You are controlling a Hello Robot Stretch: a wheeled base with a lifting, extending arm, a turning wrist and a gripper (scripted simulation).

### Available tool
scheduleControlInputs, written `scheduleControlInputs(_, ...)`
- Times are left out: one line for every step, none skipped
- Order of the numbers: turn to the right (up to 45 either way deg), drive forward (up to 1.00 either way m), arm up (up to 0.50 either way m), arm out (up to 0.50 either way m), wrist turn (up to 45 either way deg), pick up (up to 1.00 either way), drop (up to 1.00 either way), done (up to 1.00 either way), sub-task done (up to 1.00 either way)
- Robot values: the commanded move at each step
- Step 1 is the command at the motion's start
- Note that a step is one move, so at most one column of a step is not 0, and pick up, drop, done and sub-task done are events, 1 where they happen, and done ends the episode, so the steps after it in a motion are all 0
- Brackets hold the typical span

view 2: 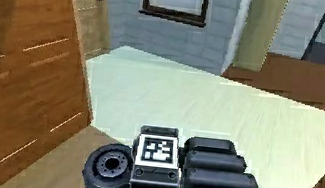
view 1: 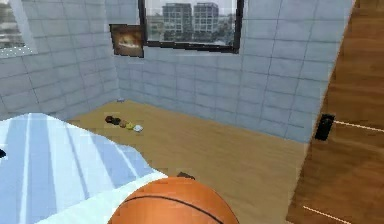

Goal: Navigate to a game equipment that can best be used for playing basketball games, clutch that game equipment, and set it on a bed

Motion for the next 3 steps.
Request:
scheduleControlInputs(-45.0,0.00,0.00,0.00,0.0,0.00,0.00,0.00,0.00)
scheduleControlInputs(-45.0,0.00,0.00,0.00,0.0,0.00,0.00,0.00,0.00)
scheduleControlInputs(-45.0,0.00,0.00,0.00,0.0,0.00,0.00,0.00,0.00)
